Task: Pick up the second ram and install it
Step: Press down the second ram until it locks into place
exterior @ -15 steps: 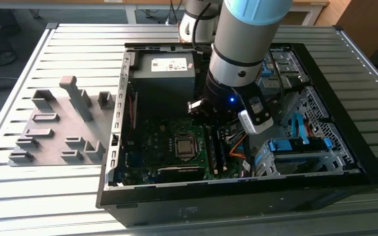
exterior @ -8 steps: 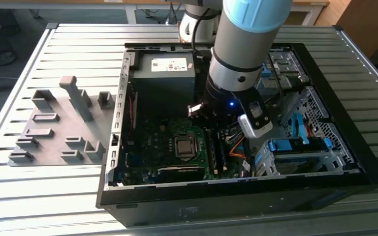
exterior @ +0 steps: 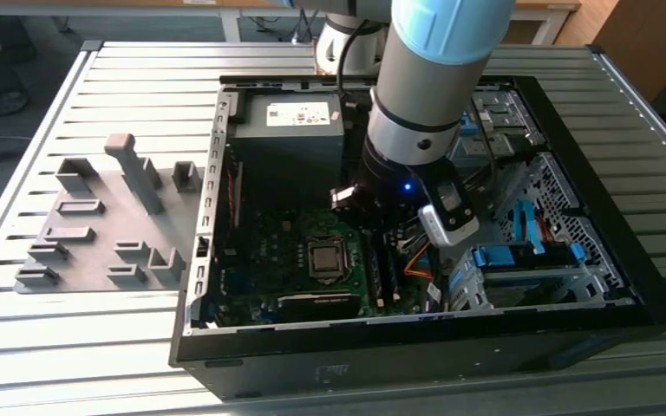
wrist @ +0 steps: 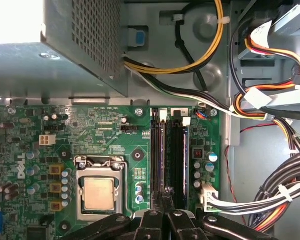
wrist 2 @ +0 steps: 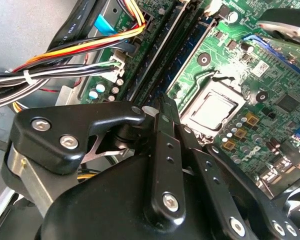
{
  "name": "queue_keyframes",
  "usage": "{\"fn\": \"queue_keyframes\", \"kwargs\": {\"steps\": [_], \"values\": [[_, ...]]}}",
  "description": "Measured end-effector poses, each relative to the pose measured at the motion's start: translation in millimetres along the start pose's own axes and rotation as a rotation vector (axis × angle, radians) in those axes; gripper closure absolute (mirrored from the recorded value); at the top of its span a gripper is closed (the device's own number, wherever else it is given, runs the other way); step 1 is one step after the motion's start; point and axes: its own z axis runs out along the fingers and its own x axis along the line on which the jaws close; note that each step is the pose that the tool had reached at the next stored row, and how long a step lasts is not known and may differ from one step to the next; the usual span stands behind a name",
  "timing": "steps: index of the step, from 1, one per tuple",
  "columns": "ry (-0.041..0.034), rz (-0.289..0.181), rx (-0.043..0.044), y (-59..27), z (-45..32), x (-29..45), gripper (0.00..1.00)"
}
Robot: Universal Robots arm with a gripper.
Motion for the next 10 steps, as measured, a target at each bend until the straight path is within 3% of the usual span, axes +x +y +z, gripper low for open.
{"fn": "queue_keyframes", "kwargs": {"steps": [10], "values": [[0.0003,0.0,0.0007,-0.1,5.7,-0.3,0.89]]}}
